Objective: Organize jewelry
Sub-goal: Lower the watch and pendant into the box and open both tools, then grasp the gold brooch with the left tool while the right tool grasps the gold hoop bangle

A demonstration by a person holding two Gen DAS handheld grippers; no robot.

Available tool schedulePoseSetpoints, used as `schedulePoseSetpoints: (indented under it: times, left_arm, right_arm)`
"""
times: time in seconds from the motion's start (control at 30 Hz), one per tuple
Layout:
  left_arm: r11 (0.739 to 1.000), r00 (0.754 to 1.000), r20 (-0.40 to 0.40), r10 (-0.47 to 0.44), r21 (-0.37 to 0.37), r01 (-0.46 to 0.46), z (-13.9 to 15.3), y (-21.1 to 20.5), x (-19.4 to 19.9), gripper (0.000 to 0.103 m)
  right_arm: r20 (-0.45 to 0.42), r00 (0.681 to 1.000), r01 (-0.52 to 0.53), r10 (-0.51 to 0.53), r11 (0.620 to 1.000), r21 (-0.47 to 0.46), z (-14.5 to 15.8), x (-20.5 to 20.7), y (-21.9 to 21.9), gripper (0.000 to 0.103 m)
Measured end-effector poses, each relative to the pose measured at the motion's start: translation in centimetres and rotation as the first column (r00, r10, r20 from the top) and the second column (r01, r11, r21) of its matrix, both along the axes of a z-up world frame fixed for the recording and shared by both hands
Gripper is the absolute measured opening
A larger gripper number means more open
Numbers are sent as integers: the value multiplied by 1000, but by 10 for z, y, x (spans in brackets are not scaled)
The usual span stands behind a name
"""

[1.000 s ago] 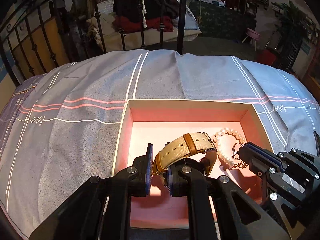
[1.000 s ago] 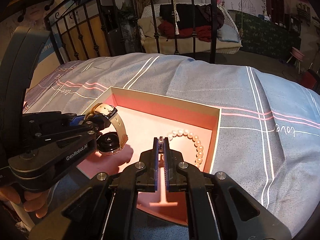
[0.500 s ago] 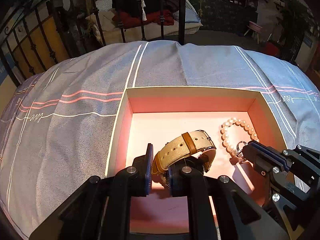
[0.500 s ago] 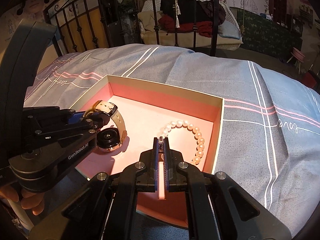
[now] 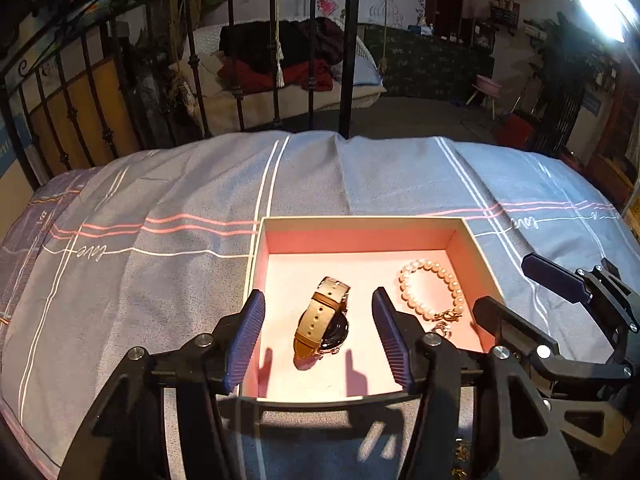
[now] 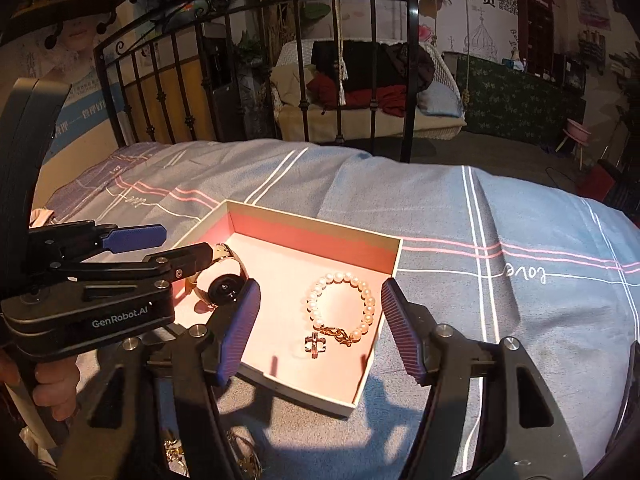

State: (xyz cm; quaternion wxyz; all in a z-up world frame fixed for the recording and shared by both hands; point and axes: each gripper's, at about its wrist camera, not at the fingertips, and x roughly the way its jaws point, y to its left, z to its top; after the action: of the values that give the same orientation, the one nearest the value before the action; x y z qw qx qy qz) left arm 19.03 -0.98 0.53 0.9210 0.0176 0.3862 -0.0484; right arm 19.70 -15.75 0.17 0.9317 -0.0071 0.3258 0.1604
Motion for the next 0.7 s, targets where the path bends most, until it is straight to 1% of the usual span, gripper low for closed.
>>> schedulePoseSetpoints:
  times: [0.03, 0.1, 0.2, 0.27, 0.43, 0.47, 0.5, 0.53, 0.57, 0.6, 0.63, 0.7]
  left_arm:
    - [1000, 1000, 23, -14, 2, 14, 6, 0, -7, 60]
    - [1000, 998, 60, -19, 10, 18, 15, 0, -23, 61]
    - [999, 997, 71, -31, 18, 30, 14, 1, -46, 62]
    - [999, 998, 53, -46, 11, 46, 4, 0, -64, 63]
    - [997, 997, -32, -70, -15, 70, -38, -5, -106, 63]
    - [998, 997, -43, -69, -12, 69, -45, -6, -110, 62]
    - [998, 997, -49, -66, -7, 65, -52, -7, -115, 58]
    - [998, 997, -45, -61, 4, 62, -57, -7, -119, 53]
    - [998, 998, -36, -60, 25, 61, -60, -9, -122, 49]
    - [998, 998, -23, -55, 39, 56, -61, -10, -125, 49]
    - [998, 998, -22, -58, 32, 59, -62, -10, -126, 48]
    - [998, 997, -32, -70, -8, 70, -61, -9, -127, 48]
  right_arm:
    - [8, 1000, 2, -2, 1000, 5, 4, -8, -3, 63]
    - [24, 1000, 8, -9, 1000, 22, 6, -28, -12, 63]
    - [14, 1000, 25, -26, 999, 43, -2, -57, -26, 64]
    - [-21, 999, 34, -33, 998, 47, -15, -75, -34, 65]
    - [-131, 991, 30, -23, 998, 56, -57, -108, -39, 65]
    - [-147, 989, 24, -15, 998, 59, -63, -112, -38, 65]
    - [-156, 988, 18, -8, 998, 60, -67, -115, -36, 65]
    - [-154, 988, 10, -1, 998, 59, -69, -119, -34, 65]
    - [-144, 989, -2, 11, 998, 57, -70, -122, -32, 65]
    - [-140, 990, -14, 21, 998, 57, -70, -124, -29, 65]
    - [-140, 990, -21, 28, 998, 53, -71, -125, -26, 65]
    - [-137, 990, -32, 37, 999, 44, -72, -128, -20, 65]
